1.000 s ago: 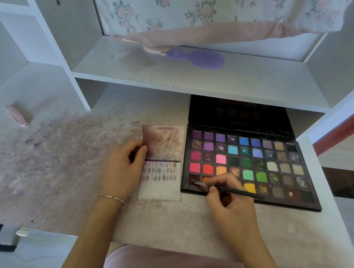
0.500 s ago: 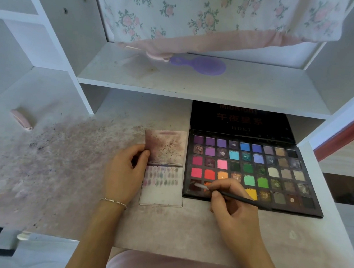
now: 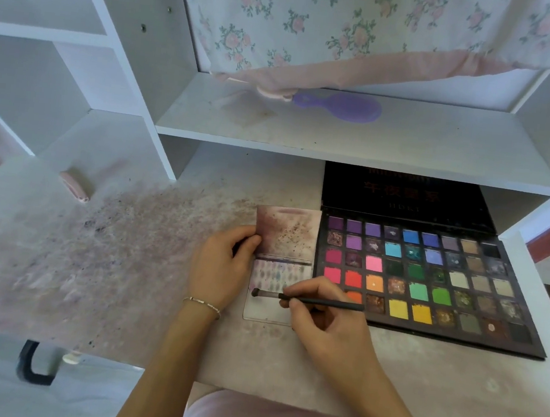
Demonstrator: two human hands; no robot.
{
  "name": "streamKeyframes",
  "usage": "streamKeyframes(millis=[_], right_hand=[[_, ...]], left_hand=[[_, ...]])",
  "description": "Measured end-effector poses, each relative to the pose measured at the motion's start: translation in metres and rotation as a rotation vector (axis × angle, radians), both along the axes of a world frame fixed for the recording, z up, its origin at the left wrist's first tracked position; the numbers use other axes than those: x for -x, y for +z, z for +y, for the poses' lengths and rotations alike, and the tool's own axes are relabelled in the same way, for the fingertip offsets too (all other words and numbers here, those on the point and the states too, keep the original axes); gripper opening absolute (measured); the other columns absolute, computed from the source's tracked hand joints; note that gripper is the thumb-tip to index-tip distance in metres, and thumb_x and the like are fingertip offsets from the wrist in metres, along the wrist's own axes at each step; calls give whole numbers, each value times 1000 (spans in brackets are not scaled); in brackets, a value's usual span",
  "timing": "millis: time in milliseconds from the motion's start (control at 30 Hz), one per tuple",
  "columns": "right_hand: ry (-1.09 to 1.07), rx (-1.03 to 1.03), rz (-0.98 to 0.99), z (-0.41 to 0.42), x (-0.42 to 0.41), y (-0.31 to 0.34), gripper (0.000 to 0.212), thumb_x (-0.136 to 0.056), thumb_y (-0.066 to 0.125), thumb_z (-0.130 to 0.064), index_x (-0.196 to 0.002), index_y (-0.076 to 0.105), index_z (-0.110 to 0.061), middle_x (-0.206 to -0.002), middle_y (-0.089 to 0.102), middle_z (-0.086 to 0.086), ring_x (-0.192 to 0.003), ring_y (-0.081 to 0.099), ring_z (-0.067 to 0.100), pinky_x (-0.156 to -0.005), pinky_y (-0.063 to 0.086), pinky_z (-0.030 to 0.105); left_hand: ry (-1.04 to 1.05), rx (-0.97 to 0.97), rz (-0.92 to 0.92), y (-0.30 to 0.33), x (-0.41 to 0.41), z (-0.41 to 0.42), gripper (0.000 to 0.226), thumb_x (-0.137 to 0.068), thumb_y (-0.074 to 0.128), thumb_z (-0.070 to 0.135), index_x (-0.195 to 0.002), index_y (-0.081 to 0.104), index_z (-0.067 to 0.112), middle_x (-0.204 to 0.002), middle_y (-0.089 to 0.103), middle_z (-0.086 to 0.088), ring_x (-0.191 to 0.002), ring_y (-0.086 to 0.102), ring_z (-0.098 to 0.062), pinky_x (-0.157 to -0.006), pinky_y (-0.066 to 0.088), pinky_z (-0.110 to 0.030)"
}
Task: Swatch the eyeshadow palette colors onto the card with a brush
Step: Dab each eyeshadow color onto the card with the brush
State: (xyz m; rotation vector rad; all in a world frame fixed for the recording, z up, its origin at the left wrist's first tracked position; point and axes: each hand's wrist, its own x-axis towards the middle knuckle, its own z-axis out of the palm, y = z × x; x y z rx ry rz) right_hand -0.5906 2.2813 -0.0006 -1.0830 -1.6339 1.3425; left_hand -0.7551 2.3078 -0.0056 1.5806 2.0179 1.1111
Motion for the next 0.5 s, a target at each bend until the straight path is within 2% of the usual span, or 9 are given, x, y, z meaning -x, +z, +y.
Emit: streamKeyframes(millis=[100, 233, 333, 500], right_hand=[[12, 17, 9, 1, 0, -1, 28, -86, 55, -4, -83, 62, -31, -81, 68, -9, -63, 58, 3, -54, 43, 14], [13, 22, -8, 1, 1, 0, 27, -84, 55, -6, -84, 60, -33, -81, 68, -10, -61, 58, 5, -56, 49, 24], [3, 20, -37, 1, 1, 1, 28, -84, 56, -4, -82, 60, -32, -81, 68, -9, -66, 59, 19, -65, 52, 36], [12, 14, -66, 1, 2, 2, 24, -83, 57, -6, -79, 62, -29, -82, 67, -8, -67, 59, 17, -66, 52, 35]], left_hand=[[-7, -3, -6, -1, 2, 0, 17, -87, 55, 13, -93, 70, 16, -81, 68, 7, -74, 60, -12, -64, 44, -24], [0, -28, -29, -3, 1, -1, 16, -87, 56, 13, -93, 70, 16, -83, 71, 1, -76, 62, -17, -69, 48, -34], [23, -48, -32, -3, 0, -2, 15, -86, 57, 13, -91, 71, 17, -81, 70, 3, -76, 62, -18, -69, 49, -37], [21, -38, -28, -4, 0, -2, 17, -87, 57, 15, -95, 71, 19, -86, 71, 2, -80, 62, -19, -71, 49, -36]])
